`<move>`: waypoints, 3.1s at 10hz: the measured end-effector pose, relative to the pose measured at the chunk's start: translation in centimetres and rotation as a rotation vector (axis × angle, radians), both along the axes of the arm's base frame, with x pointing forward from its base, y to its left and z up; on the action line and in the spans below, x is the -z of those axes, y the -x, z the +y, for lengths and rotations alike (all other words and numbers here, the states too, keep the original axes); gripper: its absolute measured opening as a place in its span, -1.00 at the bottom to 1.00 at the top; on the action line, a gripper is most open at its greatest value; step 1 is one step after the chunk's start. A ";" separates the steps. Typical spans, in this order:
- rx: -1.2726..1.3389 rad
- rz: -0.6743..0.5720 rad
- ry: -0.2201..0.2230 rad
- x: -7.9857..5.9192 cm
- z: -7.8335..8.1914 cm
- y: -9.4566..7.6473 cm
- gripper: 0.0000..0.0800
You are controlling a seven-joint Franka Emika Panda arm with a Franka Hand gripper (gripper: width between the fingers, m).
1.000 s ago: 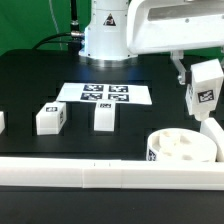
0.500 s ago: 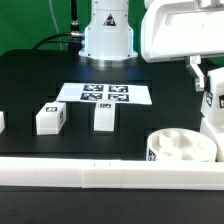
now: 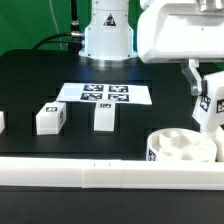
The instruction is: Assemble stool
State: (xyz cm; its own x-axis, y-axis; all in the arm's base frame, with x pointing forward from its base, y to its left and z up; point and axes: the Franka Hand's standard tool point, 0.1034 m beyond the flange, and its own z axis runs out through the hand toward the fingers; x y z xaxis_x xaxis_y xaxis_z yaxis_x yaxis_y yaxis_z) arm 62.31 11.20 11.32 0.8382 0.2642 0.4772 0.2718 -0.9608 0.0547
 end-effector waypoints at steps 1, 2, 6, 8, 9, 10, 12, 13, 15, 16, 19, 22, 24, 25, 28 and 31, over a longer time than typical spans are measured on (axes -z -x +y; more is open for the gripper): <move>0.002 0.003 -0.003 0.1 0.2 0.2 -0.19; 0.001 0.003 -0.003 0.1 0.1 0.2 -0.19; -0.064 -0.009 0.035 1.0 0.4 0.2 -0.19; -0.081 -0.007 0.048 1.3 0.0 0.2 -0.19; -0.081 0.000 0.053 1.7 -0.5 0.3 -0.19; -0.076 0.003 0.054 2.0 -0.9 0.3 -0.19; -0.074 0.003 0.054 2.0 -1.0 0.3 -0.19; -0.074 0.004 0.054 2.0 -1.0 0.3 -0.19; -0.078 0.003 0.049 2.0 -0.3 0.4 -0.19; -0.083 0.004 0.048 1.7 0.1 0.4 -0.19; -0.088 -0.004 0.047 1.0 0.4 0.3 -0.19; -0.088 -0.004 0.047 1.2 0.4 0.4 -0.19; -0.096 0.004 0.048 1.6 0.8 1.1 -0.19; -0.097 0.006 0.048 1.7 0.8 1.2 -0.19; -0.098 0.018 0.050 2.6 0.8 1.5 -0.19; -0.098 0.028 0.052 3.3 0.7 1.7 -0.19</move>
Offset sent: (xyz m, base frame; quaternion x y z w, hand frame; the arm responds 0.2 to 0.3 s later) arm 0.0000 0.0000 0.0000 0.0000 0.0000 0.0000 1.0000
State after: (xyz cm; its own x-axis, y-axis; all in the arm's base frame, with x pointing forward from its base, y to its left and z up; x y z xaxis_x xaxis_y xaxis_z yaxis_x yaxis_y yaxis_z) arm 60.65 11.95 7.97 0.8198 0.3693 0.4376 0.3665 -0.9256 0.0946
